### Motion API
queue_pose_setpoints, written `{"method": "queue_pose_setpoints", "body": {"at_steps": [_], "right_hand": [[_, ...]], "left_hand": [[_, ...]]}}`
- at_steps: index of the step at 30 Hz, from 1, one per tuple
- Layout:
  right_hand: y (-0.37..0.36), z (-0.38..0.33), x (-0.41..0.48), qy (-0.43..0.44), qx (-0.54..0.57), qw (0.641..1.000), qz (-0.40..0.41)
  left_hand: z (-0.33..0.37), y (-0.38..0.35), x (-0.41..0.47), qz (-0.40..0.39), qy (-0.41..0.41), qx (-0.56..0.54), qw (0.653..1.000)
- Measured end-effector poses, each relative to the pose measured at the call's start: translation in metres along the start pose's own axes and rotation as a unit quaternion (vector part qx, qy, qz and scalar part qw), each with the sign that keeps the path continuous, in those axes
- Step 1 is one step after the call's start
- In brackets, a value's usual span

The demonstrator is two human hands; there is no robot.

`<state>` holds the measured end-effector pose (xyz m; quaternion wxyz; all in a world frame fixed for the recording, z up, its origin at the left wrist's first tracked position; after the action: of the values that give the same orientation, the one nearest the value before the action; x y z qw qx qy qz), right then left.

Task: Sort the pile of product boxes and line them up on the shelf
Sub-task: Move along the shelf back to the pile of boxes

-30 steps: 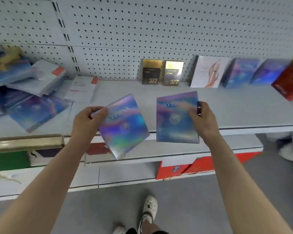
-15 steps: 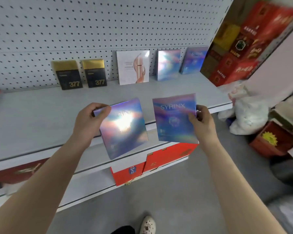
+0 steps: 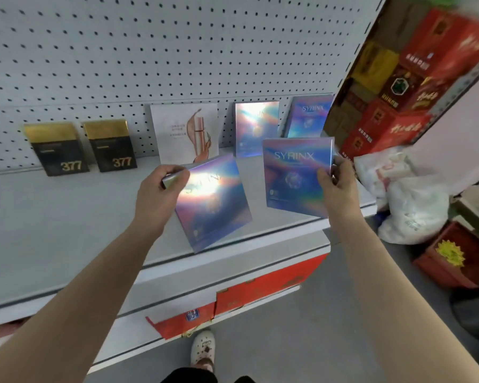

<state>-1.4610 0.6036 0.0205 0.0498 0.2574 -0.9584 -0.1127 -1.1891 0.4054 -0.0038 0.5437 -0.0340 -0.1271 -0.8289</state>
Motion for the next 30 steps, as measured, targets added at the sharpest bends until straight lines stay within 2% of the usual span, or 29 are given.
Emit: {"method": "queue_pose_setpoints", "body": {"at_steps": [7,16,22,26,30], "right_hand": [[-0.013,0.011,0.079,-0.003,0.013,1.0,0.007],[0.029,0.042,0.198,-0.015,0.011,1.0,0.017],[0.046,0.057,0.292,0.022,-0.027,0.99,-0.138],[0.044,0.063,0.333,0.043,-0.035,0.984,-0.168],[0.04,0.063,0.369,0.092,-0.099,0.964,-0.229]], "left_hand": [[-0.004,-0.041,0.075,-0.019,-0.011,0.01,1.0],[-0.005,-0.124,0.135,0.001,0.0,0.012,1.0],[-0.007,-0.18,0.146,0.052,0.028,-0.009,0.998],[-0.006,-0.207,0.143,0.073,0.018,-0.008,0.997],[-0.007,-0.222,0.138,0.106,0.027,-0.011,0.994]]}}
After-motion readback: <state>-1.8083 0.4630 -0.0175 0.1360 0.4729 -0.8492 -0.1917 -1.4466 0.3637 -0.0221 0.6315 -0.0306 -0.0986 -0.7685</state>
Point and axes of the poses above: each hand's wrist, its own x-axis towards the middle knuckle, its own y-axis out of the back of the hand, z = x × y, the point moved 2 cm from there along x, towards the middle knuckle, and after that the axes turned 9 degrees about -y, right-handed, at the moved point
